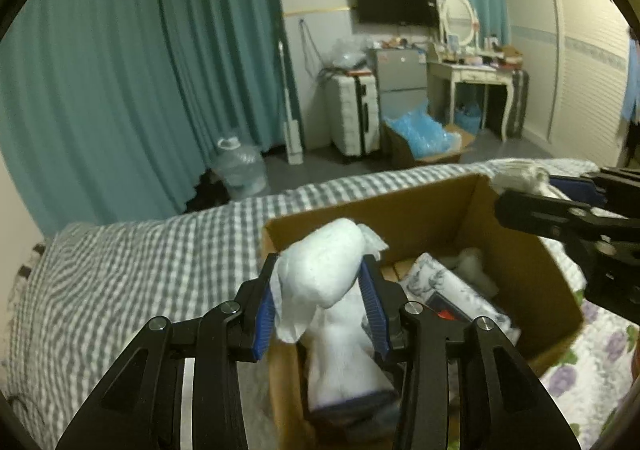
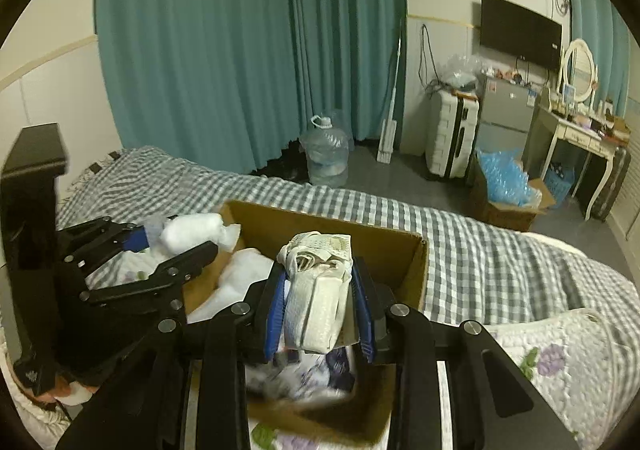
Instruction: Organize soft objects
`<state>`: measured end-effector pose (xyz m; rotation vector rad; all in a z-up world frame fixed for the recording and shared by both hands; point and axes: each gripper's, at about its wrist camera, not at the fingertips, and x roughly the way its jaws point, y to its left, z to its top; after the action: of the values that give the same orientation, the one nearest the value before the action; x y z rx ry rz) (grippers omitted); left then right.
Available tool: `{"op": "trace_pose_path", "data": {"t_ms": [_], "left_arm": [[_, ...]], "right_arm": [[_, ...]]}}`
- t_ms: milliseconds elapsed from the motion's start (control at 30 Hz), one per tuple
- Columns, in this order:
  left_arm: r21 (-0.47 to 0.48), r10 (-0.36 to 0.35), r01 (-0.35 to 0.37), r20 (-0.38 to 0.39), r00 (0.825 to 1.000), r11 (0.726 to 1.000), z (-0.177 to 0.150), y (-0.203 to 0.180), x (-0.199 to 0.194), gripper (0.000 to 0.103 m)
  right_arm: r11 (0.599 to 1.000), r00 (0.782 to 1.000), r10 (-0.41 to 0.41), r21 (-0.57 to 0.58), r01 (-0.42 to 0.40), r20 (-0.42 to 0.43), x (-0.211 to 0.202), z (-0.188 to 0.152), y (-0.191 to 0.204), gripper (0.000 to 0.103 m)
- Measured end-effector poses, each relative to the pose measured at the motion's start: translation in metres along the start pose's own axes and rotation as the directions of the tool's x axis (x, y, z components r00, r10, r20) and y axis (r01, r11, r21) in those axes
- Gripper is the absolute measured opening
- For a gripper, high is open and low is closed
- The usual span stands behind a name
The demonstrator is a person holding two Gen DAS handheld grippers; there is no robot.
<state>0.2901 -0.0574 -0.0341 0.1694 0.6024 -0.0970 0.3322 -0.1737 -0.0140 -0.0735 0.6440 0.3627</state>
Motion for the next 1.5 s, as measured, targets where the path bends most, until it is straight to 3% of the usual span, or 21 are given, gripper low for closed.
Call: {"op": "trace_pose_path", "data": {"t_ms": [33, 100, 167, 200, 267, 300, 333, 567, 700, 800, 933, 1067, 1167, 1233, 1300, 1500], "left_arm": [[0.005, -0.013, 0.013, -0.004, 1.000, 1.000, -0.001, 0.001, 0.007, 0.041], [0.000, -0.036, 0.036, -0.025, 0.999, 0.999, -0.002, 0.000, 0.016, 0.053], [-0.015, -0.039, 0.039, -0.033, 0.999, 0.999, -0.002, 0.004, 0.021, 0.080], [-0.031, -0.036, 0.035, -0.026, 0.999, 0.999, -0.003, 0.006, 0.021, 0.082], [-0.057, -0.039, 0.038, -0.012, 0.999, 0.998, -0.005, 0.009, 0.021, 0.083], [-0.062, -0.046, 0.045, -0.014, 0.999, 0.997, -0.006, 0.010, 0.020, 0.083], [-0.068, -0.053, 0.051, -0.019, 0.998, 0.996, -0.007, 0.011, 0.019, 0.083], [-0.041, -0.020, 0.020, 0.017, 1.000, 0.999, 0.004, 0.005, -0.022, 0.083], [-0.041, 0.005, -0.002, 0.080, 0.997, 0.999, 0.024, 0.006, -0.081, 0.084], [-0.047, 0.036, -0.029, 0.149, 0.988, 0.998, 0.042, 0.011, -0.130, 0.092], [-0.076, 0.098, -0.080, 0.271, 0.958, 0.994, 0.060, 0.025, -0.204, 0.096], [-0.123, 0.156, -0.118, 0.374, 0.914, 0.985, 0.060, 0.038, -0.276, 0.097], [-0.159, 0.199, -0.143, 0.435, 0.878, 0.977, 0.041, 0.042, -0.316, 0.098], [-0.163, 0.203, -0.143, 0.459, 0.865, 0.976, 0.026, 0.042, -0.331, 0.099], [-0.174, 0.200, -0.131, 0.477, 0.856, 0.976, 0.010, 0.042, -0.342, 0.099], [-0.195, 0.222, -0.141, 0.502, 0.836, 0.971, -0.024, 0.041, -0.326, 0.099]], "right_arm": [[1.000, 1.000, -0.002, 0.009, 0.002, -0.008, 0.011, 0.000, -0.003, 0.030], [1.000, 1.000, 0.002, 0.027, -0.001, -0.018, 0.028, 0.000, -0.009, 0.030], [0.999, 1.000, -0.005, 0.038, 0.006, -0.019, 0.041, 0.003, -0.017, 0.030], [0.999, 1.000, -0.006, 0.040, 0.007, -0.021, 0.045, 0.004, -0.019, 0.031], [0.999, 0.999, -0.007, 0.047, 0.008, -0.036, 0.056, 0.007, -0.024, 0.049], [0.998, 0.999, -0.014, 0.055, 0.016, -0.035, 0.058, 0.007, -0.024, 0.079], [0.997, 0.999, -0.029, 0.068, 0.030, -0.022, 0.058, 0.007, -0.026, 0.091], [0.993, 0.997, -0.077, 0.093, 0.076, 0.009, 0.016, 0.016, -0.026, 0.091], [0.989, 0.988, -0.139, 0.064, 0.135, 0.061, -0.046, 0.034, -0.015, 0.091], [0.984, 0.980, -0.166, 0.091, 0.157, 0.110, -0.107, 0.049, -0.008, 0.093], [0.979, 0.954, -0.199, 0.093, 0.182, 0.224, -0.194, 0.065, 0.011, 0.102], [0.977, 0.930, -0.215, 0.057, 0.207, 0.298, -0.263, 0.066, 0.041, 0.102], [0.959, 0.885, -0.270, 0.029, 0.281, 0.380, -0.309, 0.048, 0.070, 0.103], [0.955, 0.862, -0.275, 0.017, 0.297, 0.425, -0.328, 0.031, 0.085, 0.103], [0.959, 0.857, -0.261, 0.016, 0.284, 0.445, -0.335, 0.016, 0.093, 0.103], [0.974, 0.876, -0.210, 0.016, 0.225, 0.435, -0.307, -0.020, 0.093, 0.103]]}}
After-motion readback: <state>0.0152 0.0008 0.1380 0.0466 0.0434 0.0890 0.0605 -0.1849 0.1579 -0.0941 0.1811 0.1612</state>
